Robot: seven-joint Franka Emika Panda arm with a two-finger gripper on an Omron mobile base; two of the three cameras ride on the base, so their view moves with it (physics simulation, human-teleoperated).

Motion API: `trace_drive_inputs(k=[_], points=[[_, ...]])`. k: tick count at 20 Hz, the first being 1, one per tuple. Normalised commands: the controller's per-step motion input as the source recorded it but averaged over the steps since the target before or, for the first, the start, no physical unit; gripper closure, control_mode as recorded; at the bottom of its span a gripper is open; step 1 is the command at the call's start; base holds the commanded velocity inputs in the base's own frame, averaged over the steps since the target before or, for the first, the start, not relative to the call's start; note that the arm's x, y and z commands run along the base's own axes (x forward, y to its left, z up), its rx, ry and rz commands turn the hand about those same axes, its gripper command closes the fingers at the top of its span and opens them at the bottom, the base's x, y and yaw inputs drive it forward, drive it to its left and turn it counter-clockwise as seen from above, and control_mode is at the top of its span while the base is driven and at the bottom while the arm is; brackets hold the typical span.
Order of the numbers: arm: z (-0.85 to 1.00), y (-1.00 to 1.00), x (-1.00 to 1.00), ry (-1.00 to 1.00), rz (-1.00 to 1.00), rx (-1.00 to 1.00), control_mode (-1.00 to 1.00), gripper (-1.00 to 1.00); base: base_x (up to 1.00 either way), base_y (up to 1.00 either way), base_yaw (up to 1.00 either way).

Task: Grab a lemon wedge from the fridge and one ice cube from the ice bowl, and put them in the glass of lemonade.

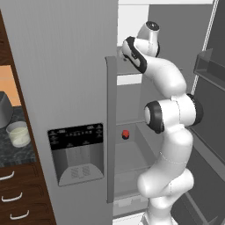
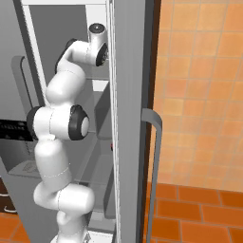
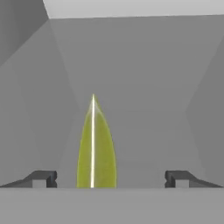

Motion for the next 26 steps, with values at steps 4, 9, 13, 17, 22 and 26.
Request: trace_drive_inputs(k=[4, 9, 13, 17, 22, 26], points=[[-0.21, 0.0, 0.0, 0.0, 0.0, -0.05, -1.0, 1.0, 0.0, 0.0, 0.0], [-0.14, 0.09, 0.08, 0.0, 0.0, -0.03, -1.0, 1.0, 0.0, 0.0, 0.0], [0.0, 0.01, 0.14, 0.0, 0.0, 0.0, -1.0, 1.0, 0.0, 0.0, 0.0], [-0.07, 0.09, -0.24, 0.0, 0.0, -0.01, -1.0, 1.0, 0.0, 0.0, 0.0], [-0.18, 0.07, -0.98, 0.0, 0.0, 0.0, -1.0, 1.0, 0.0, 0.0, 0.0], [-0.08, 0.0, -1.0, 0.0, 0.0, 0.0, -1.0, 1.0, 0.0, 0.0, 0.0]])
